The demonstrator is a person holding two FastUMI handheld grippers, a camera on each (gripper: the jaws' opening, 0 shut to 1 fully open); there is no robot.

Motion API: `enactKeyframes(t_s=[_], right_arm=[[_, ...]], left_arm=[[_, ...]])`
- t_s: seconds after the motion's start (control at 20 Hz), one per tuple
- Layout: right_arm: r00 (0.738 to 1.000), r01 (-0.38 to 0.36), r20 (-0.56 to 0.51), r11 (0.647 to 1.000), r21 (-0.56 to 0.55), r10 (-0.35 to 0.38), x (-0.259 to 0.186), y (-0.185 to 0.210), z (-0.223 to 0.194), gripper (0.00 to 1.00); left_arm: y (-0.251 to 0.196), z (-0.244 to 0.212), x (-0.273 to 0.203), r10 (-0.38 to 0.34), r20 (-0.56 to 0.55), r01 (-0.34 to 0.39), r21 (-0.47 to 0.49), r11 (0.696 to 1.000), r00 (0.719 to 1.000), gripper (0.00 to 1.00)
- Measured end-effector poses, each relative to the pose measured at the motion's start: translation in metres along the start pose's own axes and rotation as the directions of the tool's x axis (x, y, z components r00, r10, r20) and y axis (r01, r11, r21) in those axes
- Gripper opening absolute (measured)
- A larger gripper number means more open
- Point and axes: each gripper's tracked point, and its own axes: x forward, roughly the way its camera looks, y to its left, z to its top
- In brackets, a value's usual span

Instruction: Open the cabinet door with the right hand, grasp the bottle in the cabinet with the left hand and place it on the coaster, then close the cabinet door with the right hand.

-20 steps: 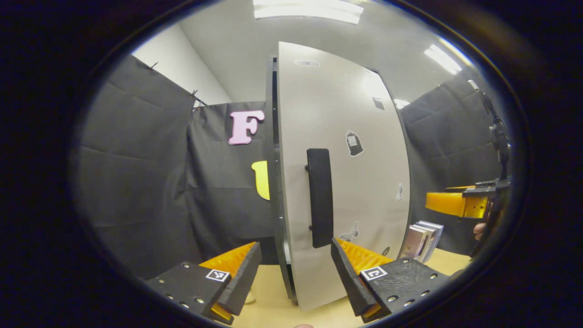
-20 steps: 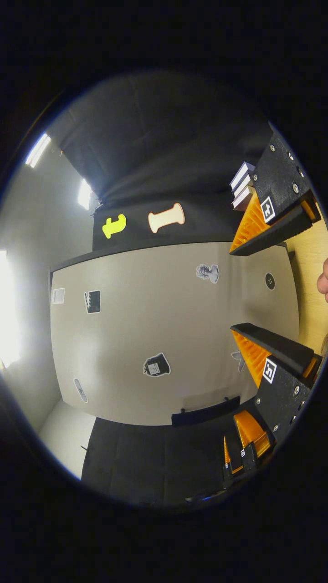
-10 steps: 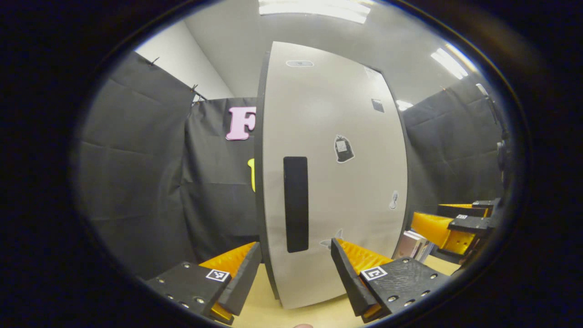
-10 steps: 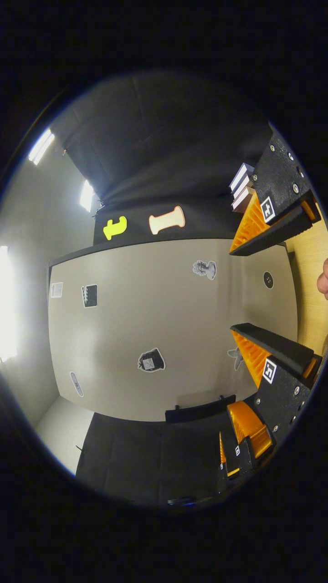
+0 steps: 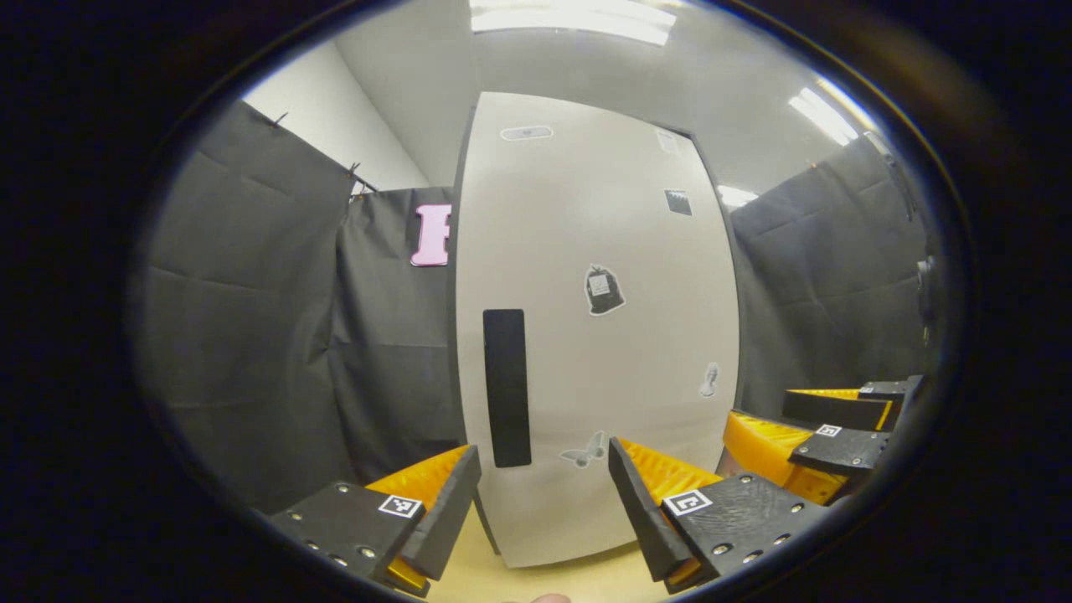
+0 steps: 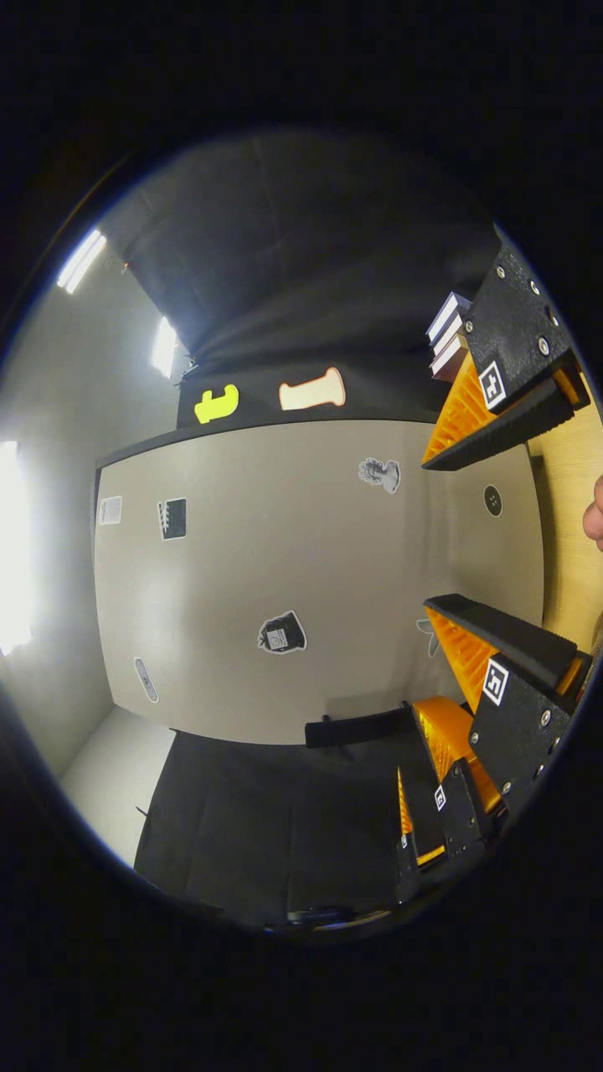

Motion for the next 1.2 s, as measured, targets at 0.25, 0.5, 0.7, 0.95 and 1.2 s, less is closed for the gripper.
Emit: enactKeyframes(t_s=[0.25,0.5,0.7,0.95,1.2], right_arm=[[1.0,-0.001,-0.006,1.0,0.0,0.001,-0.0002,-0.002,-0.0014,0.92],[1.0,-0.01,-0.005,1.0,0.001,0.01,-0.0006,-0.0018,-0.0014,0.92],[1.0,-0.009,-0.004,1.0,0.001,0.009,-0.0015,-0.0038,-0.0003,0.92],[1.0,-0.007,-0.005,1.0,0.007,0.007,-0.0032,-0.0065,-0.0012,0.92],[1.0,-0.002,-0.003,1.0,0.014,0.002,-0.0021,-0.0097,0.0003,0.92]], left_arm=[[0.0026,-0.0008,-0.0014,0.008,-0.003,-0.008,0.006,1.0,1.0,0.88],[0.0014,-0.0011,-0.0027,-0.001,-0.007,0.001,0.008,1.0,1.0,0.88],[0.0021,-0.0005,-0.0028,-0.006,-0.003,0.006,0.013,1.0,1.0,0.88],[0.0009,-0.0005,-0.0037,-0.01,-0.005,0.01,0.005,1.0,1.0,0.88],[0.0024,-0.0001,-0.003,-0.009,0.001,0.009,0.004,1.0,1.0,0.88]])
